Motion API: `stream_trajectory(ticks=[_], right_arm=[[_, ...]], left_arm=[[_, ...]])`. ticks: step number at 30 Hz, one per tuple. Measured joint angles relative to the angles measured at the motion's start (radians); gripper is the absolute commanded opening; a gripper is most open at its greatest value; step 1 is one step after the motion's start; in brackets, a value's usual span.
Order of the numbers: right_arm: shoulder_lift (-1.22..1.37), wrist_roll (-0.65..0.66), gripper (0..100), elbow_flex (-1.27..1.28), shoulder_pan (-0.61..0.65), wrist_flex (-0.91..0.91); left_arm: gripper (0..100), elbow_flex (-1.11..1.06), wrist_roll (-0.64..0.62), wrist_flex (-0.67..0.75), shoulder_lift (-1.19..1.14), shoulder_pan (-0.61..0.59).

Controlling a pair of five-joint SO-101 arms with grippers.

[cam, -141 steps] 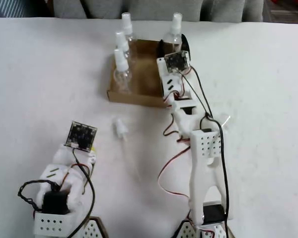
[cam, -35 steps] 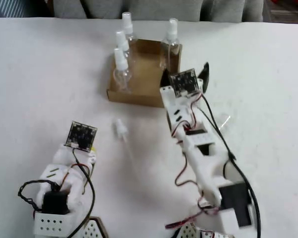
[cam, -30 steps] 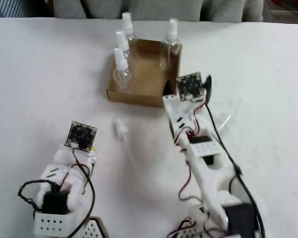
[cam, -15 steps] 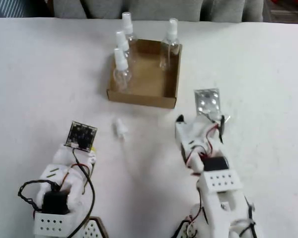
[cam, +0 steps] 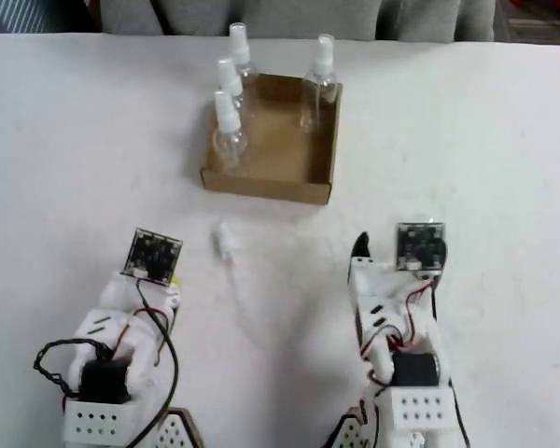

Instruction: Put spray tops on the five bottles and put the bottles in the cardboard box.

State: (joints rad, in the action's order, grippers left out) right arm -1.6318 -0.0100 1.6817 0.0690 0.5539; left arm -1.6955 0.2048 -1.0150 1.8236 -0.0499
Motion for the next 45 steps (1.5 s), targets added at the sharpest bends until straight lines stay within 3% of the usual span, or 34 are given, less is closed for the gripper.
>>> stream_trajectory(ticks=[6,13,17,33,38,45], right_arm=[[-0.144,0.0,39.7,0.0,-0.08,0.21],[-0.16,0.0,39.5,-0.002,-0.192,0.229],[-0.16,0.0,30.6,-0.023,-0.275,0.236],[-0.158,-0.002,29.6,-0.068,-0.29,0.318],[-0.006,-0.002,29.6,-0.184,-0.288,0.37],[0.402,-0.002,29.6,-0.327,-0.288,0.296]], left_arm=[[5,0.0,0.0,0.0,0.0,-0.02],[5,0.0,0.0,0.0,0.0,-0.075],[5,0.0,0.0,0.0,0.0,-0.075],[5,0.0,0.0,0.0,0.0,-0.083],[5,0.0,0.0,0.0,0.0,-0.083],[5,0.0,0.0,0.0,0.0,-0.083]])
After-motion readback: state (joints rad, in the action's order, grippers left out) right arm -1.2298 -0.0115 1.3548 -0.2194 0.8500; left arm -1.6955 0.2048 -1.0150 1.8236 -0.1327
